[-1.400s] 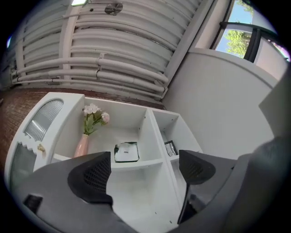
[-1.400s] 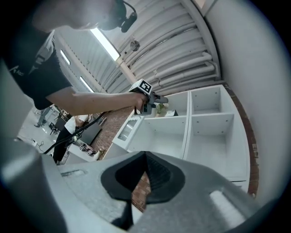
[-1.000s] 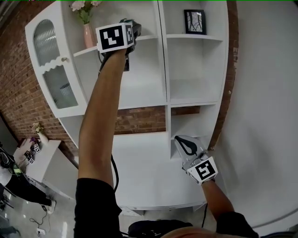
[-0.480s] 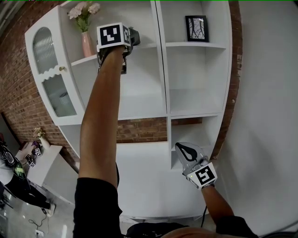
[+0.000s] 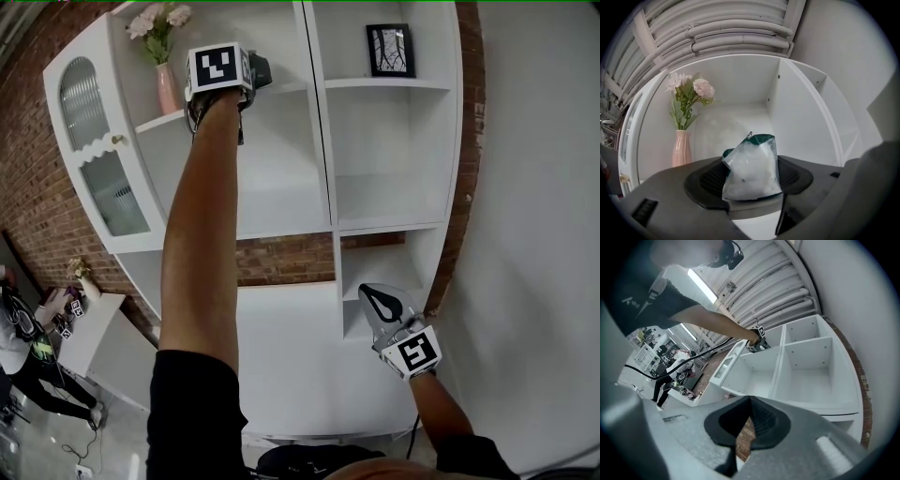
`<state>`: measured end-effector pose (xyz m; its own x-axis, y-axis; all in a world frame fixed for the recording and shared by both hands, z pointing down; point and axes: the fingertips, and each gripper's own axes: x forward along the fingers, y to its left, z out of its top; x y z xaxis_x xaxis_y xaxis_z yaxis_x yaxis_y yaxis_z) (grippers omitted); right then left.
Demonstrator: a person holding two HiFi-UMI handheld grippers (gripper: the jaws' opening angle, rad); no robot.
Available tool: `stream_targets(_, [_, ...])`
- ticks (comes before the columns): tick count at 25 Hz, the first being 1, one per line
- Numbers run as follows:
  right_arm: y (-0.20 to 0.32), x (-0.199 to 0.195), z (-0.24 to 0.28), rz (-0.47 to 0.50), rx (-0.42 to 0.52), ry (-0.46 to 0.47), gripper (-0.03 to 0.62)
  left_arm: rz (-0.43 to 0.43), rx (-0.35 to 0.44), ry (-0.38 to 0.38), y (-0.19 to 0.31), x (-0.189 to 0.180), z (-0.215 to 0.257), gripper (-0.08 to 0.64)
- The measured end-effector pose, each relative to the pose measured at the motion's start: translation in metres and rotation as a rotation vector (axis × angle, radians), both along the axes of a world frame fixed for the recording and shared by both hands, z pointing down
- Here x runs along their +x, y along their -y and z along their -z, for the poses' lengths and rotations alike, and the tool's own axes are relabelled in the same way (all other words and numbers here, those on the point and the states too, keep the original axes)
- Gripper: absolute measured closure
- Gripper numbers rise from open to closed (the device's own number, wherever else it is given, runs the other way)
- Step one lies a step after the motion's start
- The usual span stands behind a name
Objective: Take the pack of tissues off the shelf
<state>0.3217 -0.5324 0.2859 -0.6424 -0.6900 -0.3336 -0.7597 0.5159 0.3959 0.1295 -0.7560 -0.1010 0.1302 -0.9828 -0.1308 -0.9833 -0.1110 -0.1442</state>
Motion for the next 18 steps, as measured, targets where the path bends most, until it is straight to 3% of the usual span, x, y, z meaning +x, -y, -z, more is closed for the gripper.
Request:
stream_targets(9, [-0.012, -0.014, -0.003, 0.013, -0.016, -0.006, 0.591, -0.043, 0.111, -0.045, -0.031, -0.011, 0.009, 0.296])
stream_targets(18, [-0.03, -0.057, -0.004, 0.086, -0.02, -0.002, 0.591, -0.172, 0.335, -0.008, -0.131, -0.024, 0.015, 0.299])
